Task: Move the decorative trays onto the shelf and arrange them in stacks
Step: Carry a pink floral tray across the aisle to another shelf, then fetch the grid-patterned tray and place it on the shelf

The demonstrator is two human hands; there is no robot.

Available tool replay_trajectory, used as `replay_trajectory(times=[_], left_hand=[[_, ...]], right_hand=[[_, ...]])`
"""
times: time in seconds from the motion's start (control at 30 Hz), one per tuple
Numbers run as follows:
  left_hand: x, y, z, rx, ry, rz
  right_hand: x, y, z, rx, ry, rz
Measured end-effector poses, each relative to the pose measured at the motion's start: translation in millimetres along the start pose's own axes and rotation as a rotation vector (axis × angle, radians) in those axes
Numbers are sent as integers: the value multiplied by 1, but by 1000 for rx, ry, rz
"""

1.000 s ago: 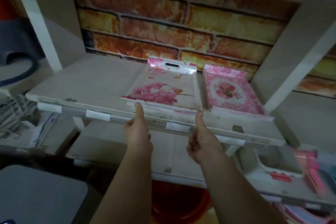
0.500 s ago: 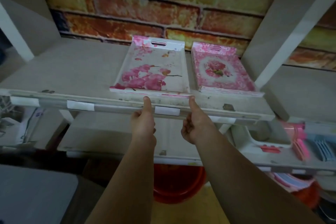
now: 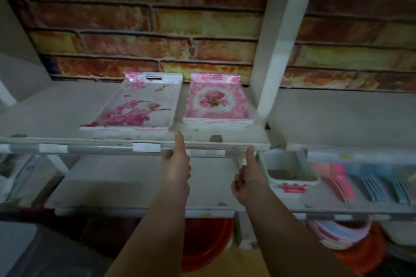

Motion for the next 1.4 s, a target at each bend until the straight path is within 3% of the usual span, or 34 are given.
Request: replay_trajectory(times=[0.37, 0.63, 0.77, 1.13, 1.3, 1.4], left_hand=[[128, 212, -71, -116, 24, -252], [254, 393, -139, -293, 98, -504], [334, 477, -170, -406, 151, -685], [516, 636, -332, -512, -71, -1177], [586, 701, -392, -572, -118, -1382], [614, 764, -410, -603, -138, -1426]], right_hand=[[-20, -202, -133, -220, -141, 53], [6, -430, -229, -431, -314, 296], [26, -520, -262, -487, -375, 273], [129, -764, -254, -762, -450, 841], [129, -836, -267, -882, -432, 937], [116, -871, -301, -913, -442, 963]])
Point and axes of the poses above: each hand's wrist, its own x-axis away from the middle knuckle, its own y-axis out of the palm, z = x × y, the point moved 10 cm from there along -x, towards the middle knuckle, and after that the axes turned 1 degree about -x, right-handed, at the moved point
